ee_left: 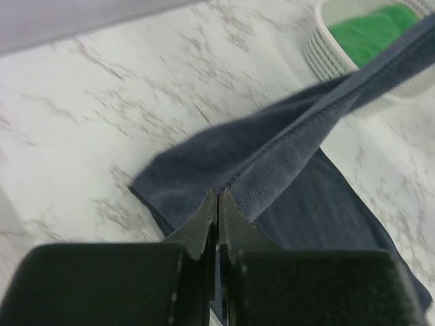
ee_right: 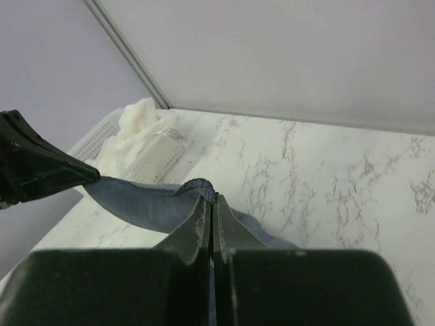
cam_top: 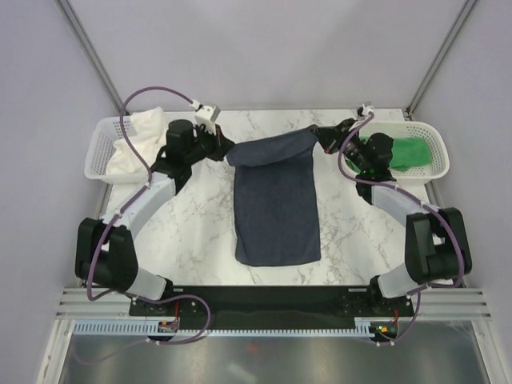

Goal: Fold and stack the towels
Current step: Fold the towel

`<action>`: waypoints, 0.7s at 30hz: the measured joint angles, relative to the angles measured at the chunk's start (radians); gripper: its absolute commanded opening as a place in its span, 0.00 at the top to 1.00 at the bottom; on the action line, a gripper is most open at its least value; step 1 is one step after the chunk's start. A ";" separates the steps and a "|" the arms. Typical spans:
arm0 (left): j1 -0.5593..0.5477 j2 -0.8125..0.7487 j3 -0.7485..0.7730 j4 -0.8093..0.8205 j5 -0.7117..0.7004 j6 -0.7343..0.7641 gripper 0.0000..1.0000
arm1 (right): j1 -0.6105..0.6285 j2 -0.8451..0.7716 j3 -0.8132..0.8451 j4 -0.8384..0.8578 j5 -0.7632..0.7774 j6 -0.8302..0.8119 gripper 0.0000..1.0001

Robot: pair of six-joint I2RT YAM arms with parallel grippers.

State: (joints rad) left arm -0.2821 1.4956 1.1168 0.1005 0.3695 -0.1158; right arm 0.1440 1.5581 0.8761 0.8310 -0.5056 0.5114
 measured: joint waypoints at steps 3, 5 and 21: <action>-0.065 -0.099 -0.126 -0.008 -0.011 -0.021 0.98 | 0.009 -0.135 -0.109 -0.071 -0.002 -0.011 1.00; -0.105 -0.161 -0.198 -0.021 -0.031 -0.037 0.98 | 0.021 -0.220 -0.187 -0.125 0.004 -0.012 1.00; -0.351 -0.537 -0.542 -0.153 -0.257 -0.188 0.98 | 0.124 -0.681 -0.624 -0.434 0.107 0.063 1.00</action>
State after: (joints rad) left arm -0.6334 0.9588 0.5751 -0.0521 0.1120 -0.3042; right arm 0.2680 0.8768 0.2523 0.3969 -0.3988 0.5739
